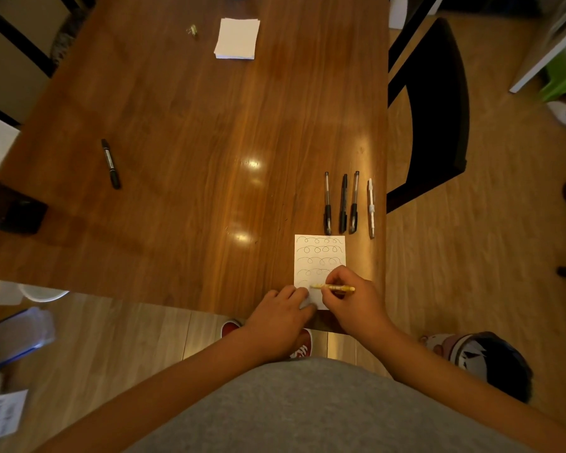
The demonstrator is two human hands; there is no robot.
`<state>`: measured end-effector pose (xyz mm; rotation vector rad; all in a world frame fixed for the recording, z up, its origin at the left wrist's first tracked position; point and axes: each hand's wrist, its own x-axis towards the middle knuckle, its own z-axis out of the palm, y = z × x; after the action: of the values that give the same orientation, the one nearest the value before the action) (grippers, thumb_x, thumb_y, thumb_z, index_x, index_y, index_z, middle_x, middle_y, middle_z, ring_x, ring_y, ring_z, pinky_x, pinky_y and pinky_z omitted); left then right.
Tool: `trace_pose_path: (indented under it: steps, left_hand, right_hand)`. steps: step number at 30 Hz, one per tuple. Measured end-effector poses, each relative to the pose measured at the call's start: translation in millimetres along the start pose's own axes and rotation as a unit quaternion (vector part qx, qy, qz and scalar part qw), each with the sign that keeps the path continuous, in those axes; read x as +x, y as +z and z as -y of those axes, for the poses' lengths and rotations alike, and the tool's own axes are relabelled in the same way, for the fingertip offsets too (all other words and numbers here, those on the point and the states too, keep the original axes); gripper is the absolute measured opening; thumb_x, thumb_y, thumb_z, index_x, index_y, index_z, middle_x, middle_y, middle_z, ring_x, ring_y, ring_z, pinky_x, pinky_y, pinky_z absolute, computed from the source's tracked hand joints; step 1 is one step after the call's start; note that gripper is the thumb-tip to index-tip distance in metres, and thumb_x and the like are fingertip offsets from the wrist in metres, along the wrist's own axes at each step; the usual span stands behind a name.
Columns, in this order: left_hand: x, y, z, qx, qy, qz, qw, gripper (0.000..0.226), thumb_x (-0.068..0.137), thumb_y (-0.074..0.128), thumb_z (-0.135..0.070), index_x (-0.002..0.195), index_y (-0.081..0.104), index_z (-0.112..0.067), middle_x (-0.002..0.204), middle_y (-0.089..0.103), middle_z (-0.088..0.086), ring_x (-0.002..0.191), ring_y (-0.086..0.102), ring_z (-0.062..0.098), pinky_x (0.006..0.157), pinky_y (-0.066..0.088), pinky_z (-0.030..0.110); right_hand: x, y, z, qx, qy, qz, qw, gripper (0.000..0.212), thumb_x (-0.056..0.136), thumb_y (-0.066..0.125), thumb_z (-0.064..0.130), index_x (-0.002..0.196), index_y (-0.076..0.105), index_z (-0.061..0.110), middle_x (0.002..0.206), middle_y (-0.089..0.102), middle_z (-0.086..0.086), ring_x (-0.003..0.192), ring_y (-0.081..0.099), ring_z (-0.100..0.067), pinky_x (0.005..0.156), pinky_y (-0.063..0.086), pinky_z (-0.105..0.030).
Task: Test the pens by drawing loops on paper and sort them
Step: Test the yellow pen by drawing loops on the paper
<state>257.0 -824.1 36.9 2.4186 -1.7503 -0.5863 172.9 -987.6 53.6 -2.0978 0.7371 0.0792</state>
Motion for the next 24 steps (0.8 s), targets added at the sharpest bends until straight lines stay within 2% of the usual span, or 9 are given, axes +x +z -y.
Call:
trace_pose_path:
  steps: [6,10,13,17,24]
  left_hand:
    - [6,3,-5,-0.046,0.017,-0.005,0.999,0.047,0.090,0.055,-0.042,0.129,0.051,-0.016,0.137,0.043,0.004,0.124,0.040,0.019,0.101,0.039,0.034]
    - [8,1,-6,-0.051,0.027,-0.007,0.998,0.050,0.089,0.059,-0.040,0.132,0.049,-0.017,0.133,0.046,0.004,0.119,0.043,0.019,0.095,0.043,0.032]
    - [9,0,-7,-0.038,0.033,-0.006,0.999,0.052,0.090,0.059,-0.037,0.136,0.044,-0.019,0.131,0.046,0.005,0.118,0.043,0.021,0.095,0.043,0.033]
    - [12,-2,-10,-0.039,0.030,-0.010,0.999,0.046,0.091,0.057,-0.038,0.131,0.047,-0.018,0.128,0.047,0.006,0.116,0.044,0.021,0.095,0.042,0.034]
    - [16,-3,-14,-0.062,0.027,0.002,0.998,0.047,0.091,0.059,-0.037,0.131,0.048,-0.013,0.135,0.043,0.005,0.119,0.043,0.020,0.095,0.044,0.031]
  right_hand:
    - [5,1,2,0.010,-0.013,0.015,1.000,0.023,0.087,0.069,0.027,0.082,0.052,0.041,0.074,0.059,0.018,0.080,0.057,0.008,0.053,0.046,-0.004]
    - [8,-1,2,0.007,0.003,0.007,1.000,0.019,0.089,0.068,0.028,0.084,0.053,0.038,0.077,0.059,0.018,0.071,0.060,-0.006,0.056,0.046,-0.010]
    - [9,-4,0,0.011,0.013,0.003,1.000,0.018,0.089,0.068,0.026,0.087,0.053,0.037,0.080,0.060,0.015,0.072,0.060,-0.008,0.058,0.050,-0.015]
    - [8,-9,-3,0.009,0.015,0.002,1.000,0.013,0.090,0.067,0.025,0.090,0.056,0.031,0.080,0.061,0.012,0.072,0.060,-0.010,0.061,0.055,-0.022]
    - [5,-13,-8,0.008,0.032,0.000,0.999,0.014,0.089,0.067,0.027,0.089,0.055,0.034,0.080,0.059,0.016,0.072,0.060,-0.009,0.059,0.049,-0.014]
